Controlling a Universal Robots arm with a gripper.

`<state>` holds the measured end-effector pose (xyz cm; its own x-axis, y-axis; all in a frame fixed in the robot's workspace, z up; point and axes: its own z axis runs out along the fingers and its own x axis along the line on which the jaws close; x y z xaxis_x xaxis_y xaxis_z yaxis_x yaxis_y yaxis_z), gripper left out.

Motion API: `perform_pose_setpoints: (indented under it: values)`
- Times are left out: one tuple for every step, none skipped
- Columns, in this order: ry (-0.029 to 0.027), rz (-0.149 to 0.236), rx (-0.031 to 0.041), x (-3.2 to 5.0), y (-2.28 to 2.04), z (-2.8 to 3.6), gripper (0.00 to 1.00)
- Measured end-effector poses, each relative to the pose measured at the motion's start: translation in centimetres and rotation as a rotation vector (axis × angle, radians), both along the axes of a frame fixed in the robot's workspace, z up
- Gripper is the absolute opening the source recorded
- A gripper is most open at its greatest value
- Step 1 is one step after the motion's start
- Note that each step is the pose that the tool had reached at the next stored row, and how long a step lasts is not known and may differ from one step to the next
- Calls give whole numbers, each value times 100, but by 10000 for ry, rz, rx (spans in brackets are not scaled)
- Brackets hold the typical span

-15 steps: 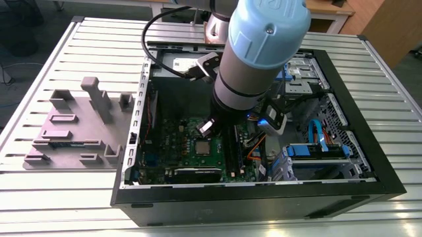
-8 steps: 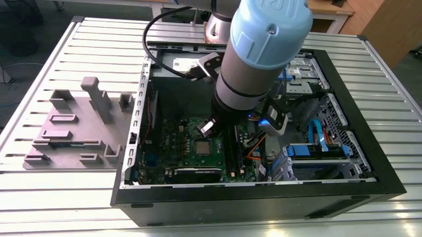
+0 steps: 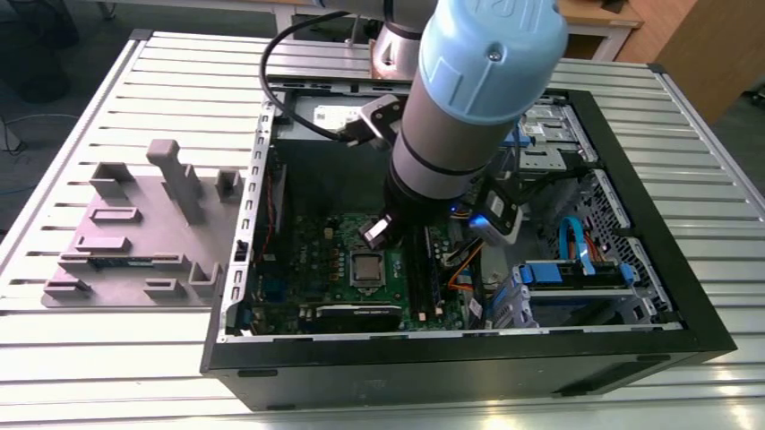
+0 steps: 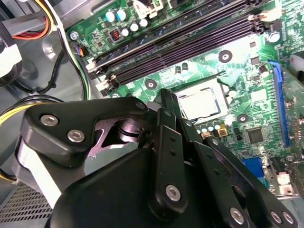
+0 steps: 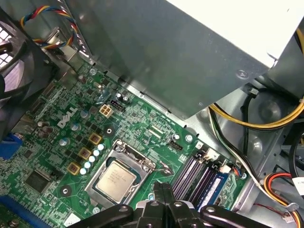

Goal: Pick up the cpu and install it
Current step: 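Close the cpu cover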

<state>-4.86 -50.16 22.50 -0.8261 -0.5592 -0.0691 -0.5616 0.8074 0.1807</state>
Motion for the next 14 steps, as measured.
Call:
perform_pose_setpoints:
  values:
    - [0,0,-1,0,14,-1,11]
    - [0,0,-1,0,30,-2,11]
    - [0,0,0,0,45,-4,11]
    - [0,0,-1,0,61,-5,11]
    - [0,0,0,0,77,-6,11]
    - [0,0,-1,-1,92,-7,11]
    - [0,0,0,0,97,-7,11]
    - [0,1,0,0,97,-7,11]
    - [0,1,0,0,97,-8,11]
    - [0,1,0,0,97,-7,11]
    - [0,0,1,0,98,-8,11]
    - [0,0,-1,0,98,-7,11]
    - [0,0,0,0,98,-7,11]
    - [0,0,-2,0,99,-8,11]
